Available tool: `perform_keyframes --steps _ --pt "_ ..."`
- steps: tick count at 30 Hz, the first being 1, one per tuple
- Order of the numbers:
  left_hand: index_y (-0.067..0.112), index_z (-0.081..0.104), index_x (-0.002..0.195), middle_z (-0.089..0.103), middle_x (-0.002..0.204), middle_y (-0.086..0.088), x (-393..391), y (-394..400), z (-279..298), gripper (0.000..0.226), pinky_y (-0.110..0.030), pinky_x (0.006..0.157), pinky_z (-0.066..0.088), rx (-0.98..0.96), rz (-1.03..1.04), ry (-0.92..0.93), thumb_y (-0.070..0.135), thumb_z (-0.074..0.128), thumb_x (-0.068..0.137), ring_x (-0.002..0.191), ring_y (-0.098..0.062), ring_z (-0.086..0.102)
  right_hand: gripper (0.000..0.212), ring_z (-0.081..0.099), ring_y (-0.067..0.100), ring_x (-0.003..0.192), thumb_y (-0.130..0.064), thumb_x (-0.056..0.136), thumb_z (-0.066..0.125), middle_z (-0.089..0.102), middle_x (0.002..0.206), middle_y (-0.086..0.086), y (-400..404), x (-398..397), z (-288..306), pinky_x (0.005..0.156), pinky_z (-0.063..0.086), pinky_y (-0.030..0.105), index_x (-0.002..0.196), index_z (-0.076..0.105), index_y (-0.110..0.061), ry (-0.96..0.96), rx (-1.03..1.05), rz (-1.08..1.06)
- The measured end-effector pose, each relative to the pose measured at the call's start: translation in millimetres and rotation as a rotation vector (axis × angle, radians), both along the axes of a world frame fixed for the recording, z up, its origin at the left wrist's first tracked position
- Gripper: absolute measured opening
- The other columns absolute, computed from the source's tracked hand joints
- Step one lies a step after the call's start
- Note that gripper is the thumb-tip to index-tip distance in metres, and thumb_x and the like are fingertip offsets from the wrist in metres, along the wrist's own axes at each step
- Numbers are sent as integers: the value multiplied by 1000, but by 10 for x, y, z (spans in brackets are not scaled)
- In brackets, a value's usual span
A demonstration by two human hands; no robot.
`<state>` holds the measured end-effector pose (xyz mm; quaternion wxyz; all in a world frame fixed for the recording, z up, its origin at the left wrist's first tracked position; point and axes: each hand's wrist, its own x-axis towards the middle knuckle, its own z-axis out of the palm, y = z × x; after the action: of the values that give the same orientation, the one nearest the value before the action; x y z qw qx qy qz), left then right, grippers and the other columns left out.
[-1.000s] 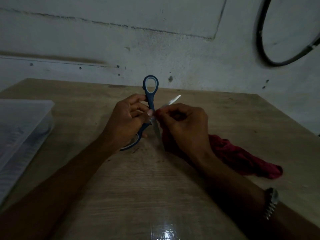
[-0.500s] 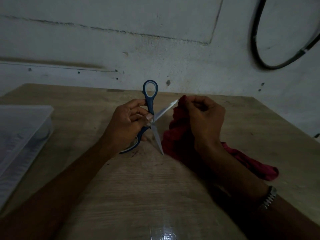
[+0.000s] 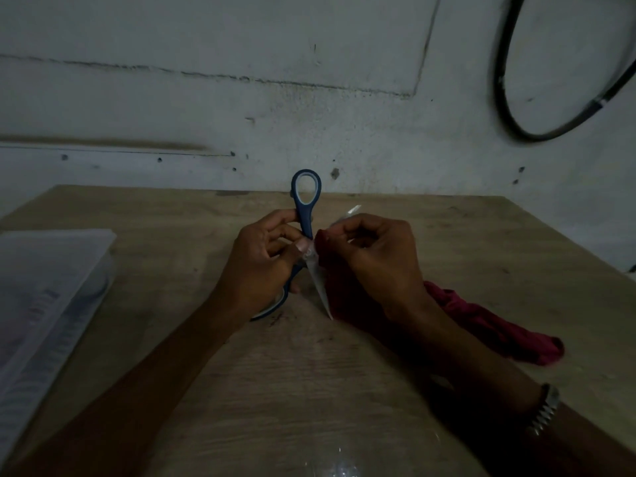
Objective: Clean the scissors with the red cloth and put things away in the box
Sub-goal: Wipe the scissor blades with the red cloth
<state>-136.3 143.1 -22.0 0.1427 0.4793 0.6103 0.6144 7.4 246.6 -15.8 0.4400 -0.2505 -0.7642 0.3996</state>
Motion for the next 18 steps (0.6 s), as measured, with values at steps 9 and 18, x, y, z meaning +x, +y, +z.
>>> perform_keyframes --steps 9,18 --pt "15 64 122 75 93 -2 41 -59 77 31 -21 53 56 -27 -23 -160 1 61 96 76 -14 74 29 73 25 89 -23 94 73 75 104 18 708 366 62 68 67 37 105 72 4 389 -1057 92" --pt "4 64 131 60 83 5 -120 -197 163 41 -15 50 46 16 -410 -1073 9 45 95 65 -5 54 13 72 26 67 -18 80 82 77 78 15 129 186 173 63 59 39 87 77 -8 245 -615 206"
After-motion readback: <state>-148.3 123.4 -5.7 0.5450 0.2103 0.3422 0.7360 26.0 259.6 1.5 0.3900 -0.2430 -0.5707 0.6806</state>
